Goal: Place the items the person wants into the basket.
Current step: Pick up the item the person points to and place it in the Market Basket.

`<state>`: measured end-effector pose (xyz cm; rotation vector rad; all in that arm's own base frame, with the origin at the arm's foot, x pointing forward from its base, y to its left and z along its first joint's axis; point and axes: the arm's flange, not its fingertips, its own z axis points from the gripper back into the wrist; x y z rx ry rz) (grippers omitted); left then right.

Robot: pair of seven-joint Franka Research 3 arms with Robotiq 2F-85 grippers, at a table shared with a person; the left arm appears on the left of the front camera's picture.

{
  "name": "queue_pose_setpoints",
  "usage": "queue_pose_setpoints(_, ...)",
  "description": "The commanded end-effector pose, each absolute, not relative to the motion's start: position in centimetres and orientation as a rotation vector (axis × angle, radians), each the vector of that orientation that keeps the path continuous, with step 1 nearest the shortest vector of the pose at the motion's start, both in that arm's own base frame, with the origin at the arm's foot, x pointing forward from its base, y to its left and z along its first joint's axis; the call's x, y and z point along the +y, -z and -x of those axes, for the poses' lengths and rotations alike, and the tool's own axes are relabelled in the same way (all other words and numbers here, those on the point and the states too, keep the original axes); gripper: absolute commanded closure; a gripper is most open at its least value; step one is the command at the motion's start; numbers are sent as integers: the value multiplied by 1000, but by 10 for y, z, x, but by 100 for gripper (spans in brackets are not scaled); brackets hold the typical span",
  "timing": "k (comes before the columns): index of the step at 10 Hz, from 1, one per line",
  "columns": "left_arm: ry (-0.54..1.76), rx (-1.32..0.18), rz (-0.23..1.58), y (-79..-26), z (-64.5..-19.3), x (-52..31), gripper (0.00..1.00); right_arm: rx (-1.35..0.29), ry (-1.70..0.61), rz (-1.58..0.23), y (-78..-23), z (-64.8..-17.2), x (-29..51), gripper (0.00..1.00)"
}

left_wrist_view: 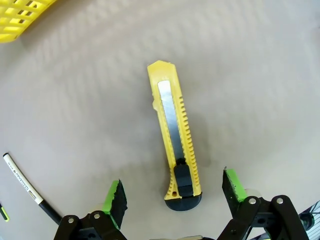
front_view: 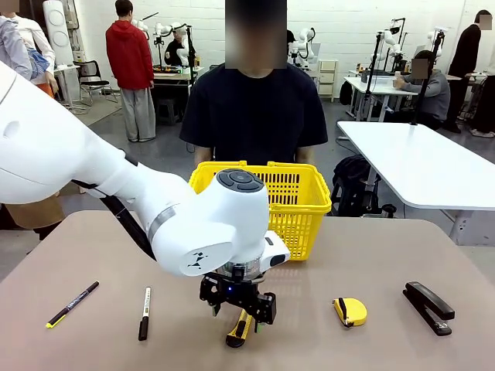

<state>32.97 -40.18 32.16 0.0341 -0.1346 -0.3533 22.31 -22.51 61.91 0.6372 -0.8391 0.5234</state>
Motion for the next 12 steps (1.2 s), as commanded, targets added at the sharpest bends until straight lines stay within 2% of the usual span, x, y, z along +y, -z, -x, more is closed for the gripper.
queue_pose_setpoints(1, 312, -174, -13, -315, -332, -412, 0, -861, -537, -653, -621, -225, -225, 0)
queue_pose_setpoints(7, 292, -165, 2, -302, -347, -413, 0, -861, -537, -653, -621, -225, -225, 0)
queue_pose_setpoints(8, 331, -176, 5, -302, -345, -413, 58, -861, -537, -653, -621, -225, -225, 0)
queue_pose_setpoints(9, 335, -171, 5, -303, -345, -413, 59, -861, -537, -653, -621, -225, -225, 0)
queue_pose_setpoints(10, 337, -165, 3, -302, -345, -413, 100, -861, -537, -653, -621, -225, -225, 0)
queue_pose_setpoints(11, 336, -161, 0, -302, -345, -413, 61, -861, -537, -653, -621, -225, -225, 0)
queue_pose_setpoints(12, 333, -159, -3, -301, -346, -413, 100, -861, -537, -653, -621, -225, -225, 0)
